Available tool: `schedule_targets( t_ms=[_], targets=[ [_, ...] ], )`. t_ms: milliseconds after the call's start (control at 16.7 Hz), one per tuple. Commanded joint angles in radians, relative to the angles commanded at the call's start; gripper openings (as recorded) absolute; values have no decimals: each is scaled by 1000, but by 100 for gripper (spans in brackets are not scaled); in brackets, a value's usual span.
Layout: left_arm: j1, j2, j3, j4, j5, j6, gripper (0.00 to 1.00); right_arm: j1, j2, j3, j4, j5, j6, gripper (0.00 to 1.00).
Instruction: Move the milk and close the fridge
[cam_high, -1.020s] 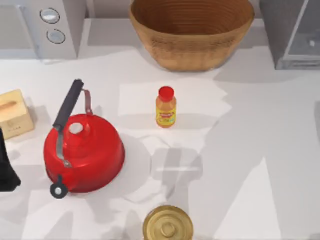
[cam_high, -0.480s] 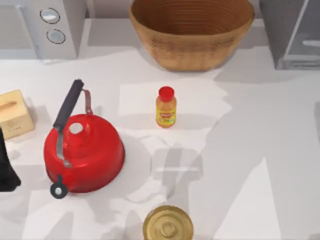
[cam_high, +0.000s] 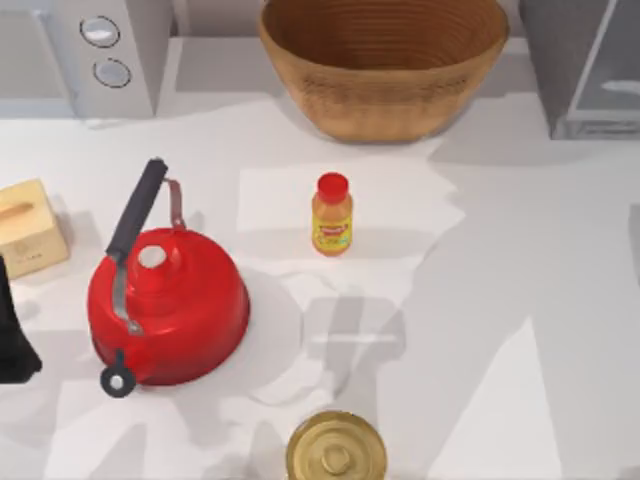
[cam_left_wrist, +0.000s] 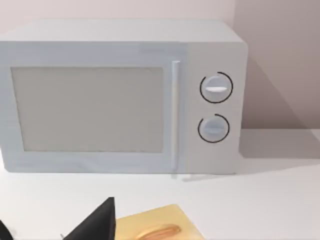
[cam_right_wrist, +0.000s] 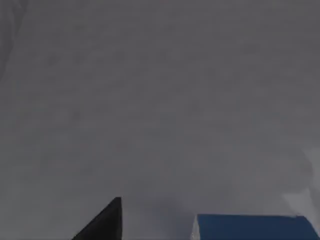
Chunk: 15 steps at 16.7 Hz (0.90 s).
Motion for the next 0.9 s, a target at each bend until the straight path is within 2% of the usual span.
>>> schedule_targets(
  t_ms=[180, 420, 660, 900],
  targets=[
    [0, 0, 0, 0, 0, 0, 100, 8, -30, -20, 5, 0, -3, 100],
    [0, 0, 0, 0, 0, 0, 100, 34, -215, -142, 26, 9, -5, 100],
    [0, 0, 0, 0, 0, 0, 100, 57, -563, -375, 44, 39, 15, 100],
    [0, 0, 0, 0, 0, 0, 100, 80, -1033, -699, 44, 81, 45, 100]
  ],
)
